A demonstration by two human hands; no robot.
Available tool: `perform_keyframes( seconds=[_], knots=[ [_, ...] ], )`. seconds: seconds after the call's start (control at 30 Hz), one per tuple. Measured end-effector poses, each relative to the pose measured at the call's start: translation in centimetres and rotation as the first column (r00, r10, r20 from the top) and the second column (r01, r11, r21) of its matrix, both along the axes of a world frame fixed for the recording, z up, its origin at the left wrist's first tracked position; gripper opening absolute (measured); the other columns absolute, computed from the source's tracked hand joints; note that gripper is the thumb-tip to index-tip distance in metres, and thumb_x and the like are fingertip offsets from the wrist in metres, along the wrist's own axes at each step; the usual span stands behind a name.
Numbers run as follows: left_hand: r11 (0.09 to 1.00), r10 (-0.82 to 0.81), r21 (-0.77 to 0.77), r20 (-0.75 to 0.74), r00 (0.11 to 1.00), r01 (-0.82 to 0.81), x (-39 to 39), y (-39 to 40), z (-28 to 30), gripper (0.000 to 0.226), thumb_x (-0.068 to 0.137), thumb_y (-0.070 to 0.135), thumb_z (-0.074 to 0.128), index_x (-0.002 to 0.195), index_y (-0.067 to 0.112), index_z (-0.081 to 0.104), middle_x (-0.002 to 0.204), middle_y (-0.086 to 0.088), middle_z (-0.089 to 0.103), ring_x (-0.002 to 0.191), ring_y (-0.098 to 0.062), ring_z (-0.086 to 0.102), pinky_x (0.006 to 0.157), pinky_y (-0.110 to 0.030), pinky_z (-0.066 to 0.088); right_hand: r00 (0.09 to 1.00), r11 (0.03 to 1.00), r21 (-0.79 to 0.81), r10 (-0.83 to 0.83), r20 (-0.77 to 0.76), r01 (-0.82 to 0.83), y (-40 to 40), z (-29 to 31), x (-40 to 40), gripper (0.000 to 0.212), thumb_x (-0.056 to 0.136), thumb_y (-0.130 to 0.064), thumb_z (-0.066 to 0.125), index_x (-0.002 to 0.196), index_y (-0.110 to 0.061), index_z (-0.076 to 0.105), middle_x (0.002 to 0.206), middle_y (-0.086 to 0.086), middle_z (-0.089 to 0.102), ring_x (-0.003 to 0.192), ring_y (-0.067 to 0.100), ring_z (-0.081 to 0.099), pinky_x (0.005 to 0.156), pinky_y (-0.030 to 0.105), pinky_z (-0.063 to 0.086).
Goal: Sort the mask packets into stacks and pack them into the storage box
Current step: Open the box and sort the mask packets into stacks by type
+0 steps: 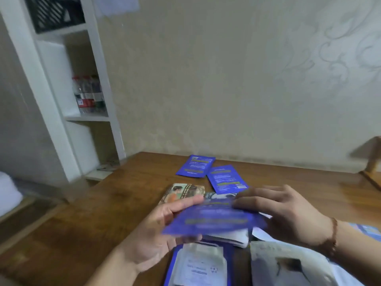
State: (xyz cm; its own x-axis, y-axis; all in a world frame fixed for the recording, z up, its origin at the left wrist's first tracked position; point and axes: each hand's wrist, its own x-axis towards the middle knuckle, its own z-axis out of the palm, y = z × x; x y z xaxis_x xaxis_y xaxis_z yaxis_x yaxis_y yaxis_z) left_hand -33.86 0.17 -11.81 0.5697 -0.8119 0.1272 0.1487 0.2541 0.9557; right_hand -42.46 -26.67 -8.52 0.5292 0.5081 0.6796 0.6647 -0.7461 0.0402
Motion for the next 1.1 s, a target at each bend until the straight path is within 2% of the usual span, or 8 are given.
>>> perform_keyframes(
  seconds=[0.13,0.23,0.33,0.53,0.63,0.83,1.0,1.1],
  knots=[
    [0.891,0.243,0.196,0.556,0.795,-0.409,-2.1,1.5,0.5,0.028,0.084,0.042,0.073,0.095,0.016,0.075,0.096,-0.002,0.073,0.084,-0.009,0.064,0.070,-0.029,0.049,0.920,0.823,0.526,0.009,-0.391,0.215,3.9,0.7,-1.4,0.040,0.091,-0.046,0.057,0.087,-0.008,0.069,0.076,0.006,0.072,0.068,0.012,0.066,0.059,0.043,0.055],
    [0.926,0.268,0.146,0.397,0.878,-0.349,-3.8,2.1,0.8,0.028,0.087,0.036,0.070,0.098,0.011,0.074,0.089,0.001,0.073,0.074,-0.007,0.065,0.062,-0.018,0.047,0.719,0.564,0.738,0.329,-0.613,0.372,6.2,1.5,-1.9,0.017,0.093,-0.020,0.061,0.104,-0.010,0.069,0.088,0.014,0.075,0.079,0.026,0.072,0.061,0.041,0.059],
    [0.945,0.262,0.134,0.240,0.935,-0.299,-5.0,2.4,0.6,0.033,0.080,0.038,0.072,0.099,0.010,0.072,0.071,-0.013,0.066,0.057,-0.019,0.060,0.047,-0.023,0.042,0.619,0.506,0.737,0.418,-0.664,0.449,7.8,1.4,-2.6,0.018,0.093,-0.011,0.060,0.109,-0.007,0.067,0.091,0.016,0.075,0.075,0.028,0.072,0.049,0.026,0.050],
    [0.953,0.201,0.207,0.117,0.973,-0.222,-7.1,3.8,0.6,0.021,0.088,0.021,0.069,0.107,0.011,0.070,0.078,-0.010,0.072,0.058,-0.017,0.065,0.045,-0.020,0.044,0.720,0.435,0.779,0.338,-0.606,0.452,6.6,3.8,-0.8,0.037,0.082,-0.023,0.070,0.118,-0.016,0.061,0.095,0.015,0.073,0.077,0.031,0.067,0.055,0.036,0.055],
    [0.896,0.294,0.293,0.169,0.941,-0.332,-7.9,4.6,-0.5,0.050,0.088,0.015,0.068,0.131,0.032,0.048,0.101,-0.004,0.075,0.076,-0.015,0.072,0.052,-0.019,0.049,0.680,0.564,0.630,0.158,-0.716,0.533,5.9,3.5,1.0,0.027,0.083,-0.004,0.071,0.108,-0.012,0.067,0.075,0.008,0.071,0.063,0.017,0.062,0.051,0.031,0.053],
    [0.546,0.338,0.450,0.654,0.677,-0.707,-9.8,6.2,-4.3,0.085,0.078,0.040,0.078,0.143,0.053,0.024,0.080,0.024,0.067,0.077,0.008,0.060,0.076,-0.007,0.043,0.541,0.801,0.112,-0.287,-0.791,0.588,6.7,-1.9,2.4,0.014,0.078,-0.011,0.074,0.088,-0.020,0.073,0.058,-0.013,0.064,0.051,0.010,0.062,0.047,0.013,0.044],
    [0.460,0.123,0.370,0.874,0.470,-0.807,-10.5,6.8,-5.7,0.060,0.079,0.073,0.052,0.134,0.054,0.038,0.085,0.030,0.050,0.092,0.004,0.049,0.094,-0.019,0.044,0.568,0.834,-0.076,-0.435,-0.698,0.546,8.0,-3.5,2.9,0.020,0.077,-0.016,0.072,0.097,-0.020,0.074,0.071,-0.011,0.062,0.058,-0.004,0.053,0.053,0.005,0.039],
    [0.535,0.032,0.174,0.974,0.226,-0.826,-9.5,7.8,-7.8,0.063,0.081,0.081,0.039,0.117,0.035,0.062,0.087,0.027,0.050,0.083,-0.002,0.050,0.073,-0.034,0.057,0.569,0.791,-0.223,-0.575,-0.588,0.569,8.2,-3.6,2.6,0.022,0.080,-0.031,0.069,0.102,-0.031,0.069,0.092,-0.015,0.067,0.084,0.006,0.059,0.070,0.021,0.050]
  ],
)
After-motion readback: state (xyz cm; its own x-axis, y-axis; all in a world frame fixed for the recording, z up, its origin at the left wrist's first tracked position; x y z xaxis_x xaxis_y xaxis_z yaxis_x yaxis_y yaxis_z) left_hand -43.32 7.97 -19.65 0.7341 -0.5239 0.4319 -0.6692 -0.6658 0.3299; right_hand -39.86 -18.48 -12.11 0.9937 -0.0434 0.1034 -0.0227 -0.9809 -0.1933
